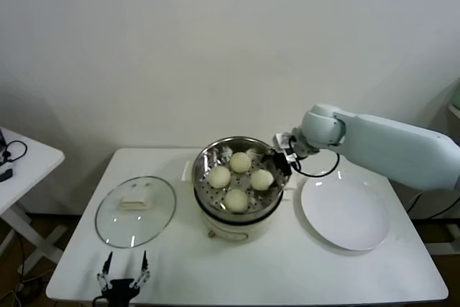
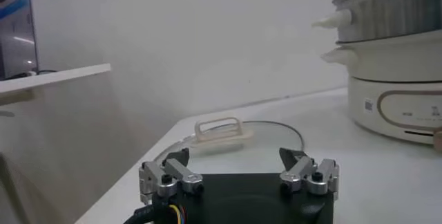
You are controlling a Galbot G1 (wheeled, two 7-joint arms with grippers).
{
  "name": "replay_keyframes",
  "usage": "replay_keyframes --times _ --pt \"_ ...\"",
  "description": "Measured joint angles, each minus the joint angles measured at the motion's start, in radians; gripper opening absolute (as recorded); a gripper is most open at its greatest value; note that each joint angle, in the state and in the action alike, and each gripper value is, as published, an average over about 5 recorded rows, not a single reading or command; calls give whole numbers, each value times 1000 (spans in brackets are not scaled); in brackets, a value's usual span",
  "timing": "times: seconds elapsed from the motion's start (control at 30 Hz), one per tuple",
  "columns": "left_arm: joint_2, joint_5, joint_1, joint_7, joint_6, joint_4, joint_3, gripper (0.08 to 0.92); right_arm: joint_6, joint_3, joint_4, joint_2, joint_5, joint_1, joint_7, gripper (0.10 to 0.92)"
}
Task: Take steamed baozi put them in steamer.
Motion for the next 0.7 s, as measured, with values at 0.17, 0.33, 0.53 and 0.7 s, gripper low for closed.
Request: replay_keyframes --times 0.17,0.33,0.53,0.7 --pt "0 -3 0 0 0 -3 -2 823 -2 1 3 -16 30 21 0 822" --pt "0 -5 -3 2 5 -10 -2 823 -9 -4 10 -44 83 73 9 823" --pt "0 -11 -10 5 14 -20 -5 823 -48 31 30 -99 160 103 94 823" --pt "0 -15 -18 6 19 -23 -8 823 -74 154 50 -158 230 19 276 823"
